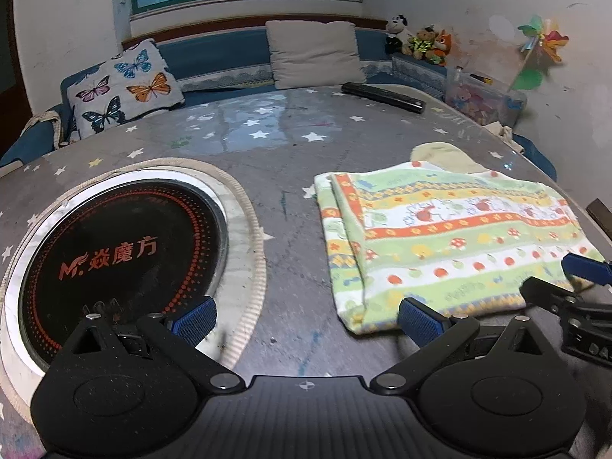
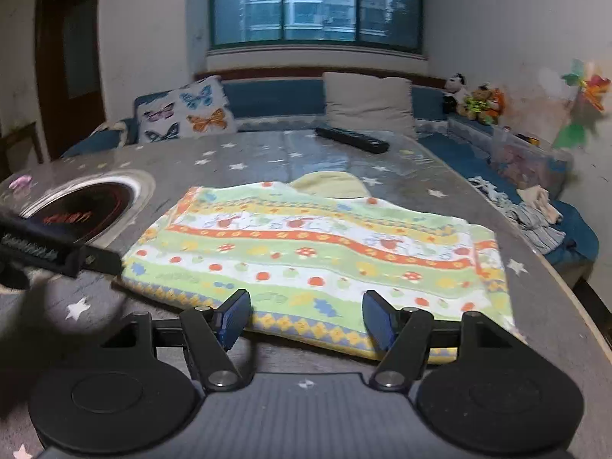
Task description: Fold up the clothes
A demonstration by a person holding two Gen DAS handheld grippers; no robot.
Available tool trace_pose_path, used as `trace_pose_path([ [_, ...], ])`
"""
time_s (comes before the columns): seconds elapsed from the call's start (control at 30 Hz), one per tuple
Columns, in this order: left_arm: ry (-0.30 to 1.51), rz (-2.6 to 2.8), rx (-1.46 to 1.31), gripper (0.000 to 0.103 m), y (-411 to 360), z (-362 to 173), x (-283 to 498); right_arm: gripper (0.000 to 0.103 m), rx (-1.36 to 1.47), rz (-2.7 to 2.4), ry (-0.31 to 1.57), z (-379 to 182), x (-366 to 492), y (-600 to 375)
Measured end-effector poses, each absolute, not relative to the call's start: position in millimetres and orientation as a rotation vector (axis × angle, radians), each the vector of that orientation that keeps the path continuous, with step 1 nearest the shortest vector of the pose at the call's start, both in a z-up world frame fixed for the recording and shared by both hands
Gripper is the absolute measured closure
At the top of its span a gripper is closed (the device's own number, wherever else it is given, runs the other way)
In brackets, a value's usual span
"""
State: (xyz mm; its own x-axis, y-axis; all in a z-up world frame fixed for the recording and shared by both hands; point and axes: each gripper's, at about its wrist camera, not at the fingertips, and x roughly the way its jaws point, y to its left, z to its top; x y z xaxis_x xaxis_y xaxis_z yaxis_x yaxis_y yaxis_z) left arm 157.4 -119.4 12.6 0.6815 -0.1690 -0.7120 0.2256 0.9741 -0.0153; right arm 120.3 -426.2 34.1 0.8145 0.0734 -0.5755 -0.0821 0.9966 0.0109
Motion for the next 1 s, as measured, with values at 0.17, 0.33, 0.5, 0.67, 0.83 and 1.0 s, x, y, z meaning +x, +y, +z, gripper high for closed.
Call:
trace_pose_path([
  [0.17, 0.77, -0.243, 0.081, 0.0, -121, 15, 145, 0.023, 0.019, 0.072, 0.627, 29, 118, -432],
  [0.33, 0.762, -0.256, 0.08, 0.0, -121, 16, 136, 0.012, 0.029, 0.074, 0.614, 33, 105, -430],
  [0.5, 0.752, -0.268, 0.092, 0.0, -123, 17, 124, 0.004, 0.031, 0.071, 0.6, 35, 90, -425],
  [0.67, 0.745, -0.274, 0.102, 0.0, -123, 18, 114, 0.0, 0.026, 0.053, 0.571, 39, 75, -420],
  [0.83, 0.75, -0.292, 0.112, 0.0, -122, 18, 104, 0.0, 0.033, 0.032, 0.565, 40, 62, -417],
  [1.0, 0.757, -0.3, 0.117, 0.0, -122, 18, 94, 0.0, 0.037, 0.019, 0.562, 38, 51, -414],
])
